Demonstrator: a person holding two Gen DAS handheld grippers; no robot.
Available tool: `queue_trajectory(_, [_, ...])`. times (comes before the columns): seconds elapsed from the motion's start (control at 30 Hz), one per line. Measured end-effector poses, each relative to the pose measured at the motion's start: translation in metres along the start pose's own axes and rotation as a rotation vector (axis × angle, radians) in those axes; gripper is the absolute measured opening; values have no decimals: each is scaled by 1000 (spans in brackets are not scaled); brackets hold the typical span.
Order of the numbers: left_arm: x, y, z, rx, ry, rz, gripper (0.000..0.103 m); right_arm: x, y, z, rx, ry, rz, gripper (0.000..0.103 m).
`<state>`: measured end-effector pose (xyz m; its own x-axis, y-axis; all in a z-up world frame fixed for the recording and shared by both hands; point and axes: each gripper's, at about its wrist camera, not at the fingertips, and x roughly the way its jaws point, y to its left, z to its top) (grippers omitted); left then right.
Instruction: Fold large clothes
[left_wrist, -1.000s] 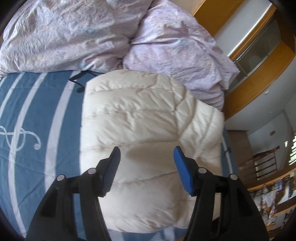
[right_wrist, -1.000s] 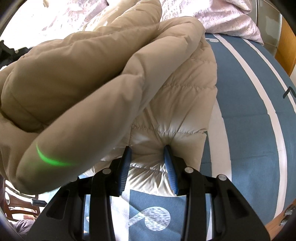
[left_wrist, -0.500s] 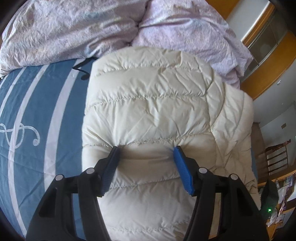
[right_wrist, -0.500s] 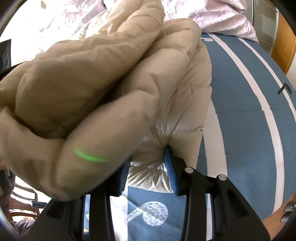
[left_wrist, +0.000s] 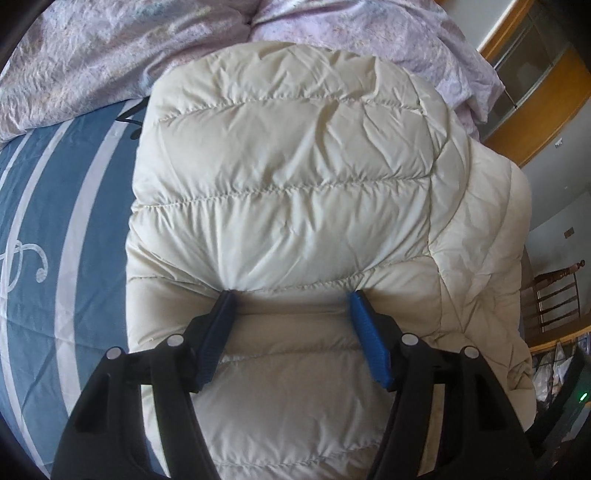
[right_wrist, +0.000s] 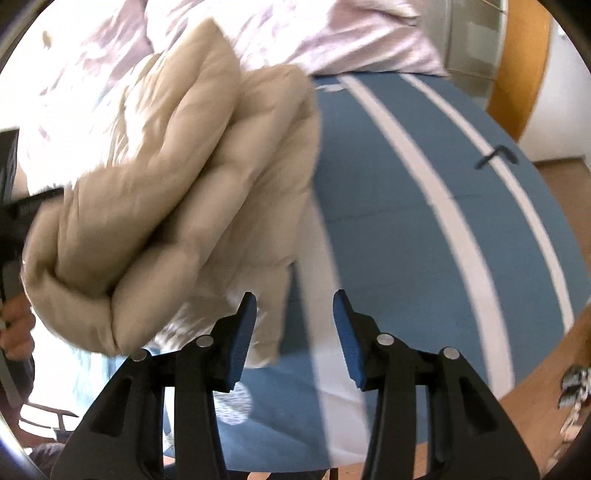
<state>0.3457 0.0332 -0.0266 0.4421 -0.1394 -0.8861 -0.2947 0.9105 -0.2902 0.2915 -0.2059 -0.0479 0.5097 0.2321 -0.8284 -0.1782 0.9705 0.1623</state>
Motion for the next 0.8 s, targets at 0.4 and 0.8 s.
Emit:
queue_trajectory(0.4, [0, 1, -1, 0, -5, -11, 64, -49, 53, 58, -65, -152, 138, 45])
queue_trajectory(0.8, [-2, 2, -1, -12, -7, -10, 64, -30, 90, 71, -158, -128, 177, 45])
